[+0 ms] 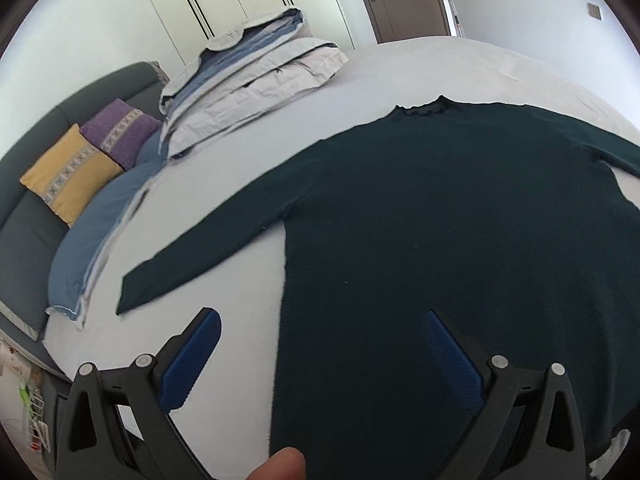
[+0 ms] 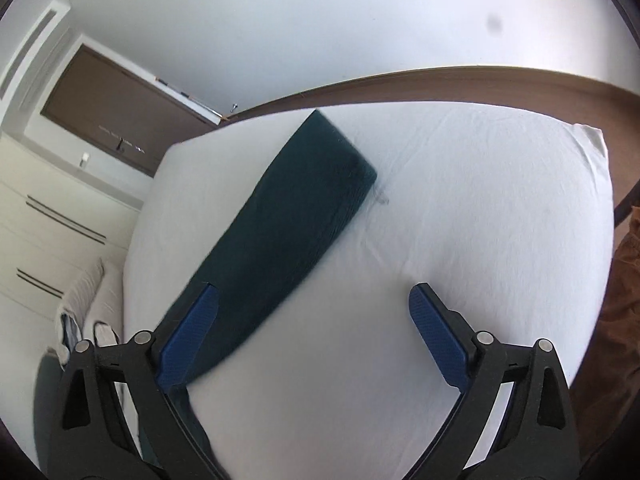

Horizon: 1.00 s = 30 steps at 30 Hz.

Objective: Fold small clothes
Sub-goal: 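Grasp the sweater sleeve cuff with the right gripper, then carry the held sleeve across the sweater body and release it with the right gripper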

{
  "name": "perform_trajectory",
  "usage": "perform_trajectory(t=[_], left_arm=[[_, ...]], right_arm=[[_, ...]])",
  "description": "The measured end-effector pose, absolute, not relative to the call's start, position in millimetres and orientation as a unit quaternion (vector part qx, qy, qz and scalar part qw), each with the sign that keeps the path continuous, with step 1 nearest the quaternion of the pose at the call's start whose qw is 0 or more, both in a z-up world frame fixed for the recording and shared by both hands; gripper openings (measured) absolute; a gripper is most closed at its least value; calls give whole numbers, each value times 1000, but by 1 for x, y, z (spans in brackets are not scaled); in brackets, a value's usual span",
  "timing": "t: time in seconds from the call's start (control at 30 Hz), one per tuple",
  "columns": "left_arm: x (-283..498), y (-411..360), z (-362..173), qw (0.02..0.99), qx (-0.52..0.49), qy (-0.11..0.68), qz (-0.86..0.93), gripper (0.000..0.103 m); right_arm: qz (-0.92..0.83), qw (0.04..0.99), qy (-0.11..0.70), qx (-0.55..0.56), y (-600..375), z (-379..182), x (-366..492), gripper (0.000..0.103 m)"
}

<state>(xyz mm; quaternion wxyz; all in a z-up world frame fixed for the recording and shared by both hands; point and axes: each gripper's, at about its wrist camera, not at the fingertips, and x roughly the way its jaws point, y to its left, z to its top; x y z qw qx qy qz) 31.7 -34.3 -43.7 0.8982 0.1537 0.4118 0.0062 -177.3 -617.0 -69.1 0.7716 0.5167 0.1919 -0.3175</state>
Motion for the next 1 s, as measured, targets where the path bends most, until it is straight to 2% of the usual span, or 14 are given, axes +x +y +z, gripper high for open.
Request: perform_trajectory(t=[0.03, 0.13, 0.2, 0.23, 0.3, 0.4, 0.5, 0.6, 0.67, 0.87, 1.0], left_arm=[[36, -33, -44, 896, 140, 422, -1, 103], [44, -30, -46, 891, 93, 443, -33, 103], [48, -26, -46, 886, 49, 456, -65, 103], [50, -24, -46, 884, 25, 458, -85, 103], [53, -20, -46, 880, -18, 462, -110, 103], [59, -22, -54, 865, -13, 489, -108, 103], [64, -15, -63, 861, -36, 497, -97, 103], [71, -9, -70, 856, -53, 505, -93, 103], [75, -3, -74, 851, -72, 510, -102, 103], [88, 19, -81, 833, -139, 520, -130, 103], [93, 35, -82, 822, -183, 519, -146, 103]], right_arm=[[-315, 773, 183, 520, -625, -69, -176, 94], [-311, 776, 177, 519, -641, -74, -167, 82], [-306, 781, 182, 512, -647, -77, -158, 66], [-304, 784, 188, 507, -650, -79, -153, 63], [-302, 786, 198, 502, -655, -83, -146, 45], [-305, 787, 208, 494, -662, -90, -145, 27], [-299, 802, 227, 465, -655, -78, -130, 15], [-280, 831, 245, 413, -629, -55, -98, 13], [-255, 853, 254, 378, -607, -36, -69, 7], [-154, 911, 276, 265, -507, 16, 26, 7], [-125, 910, 295, 264, -430, 27, 73, 7]])
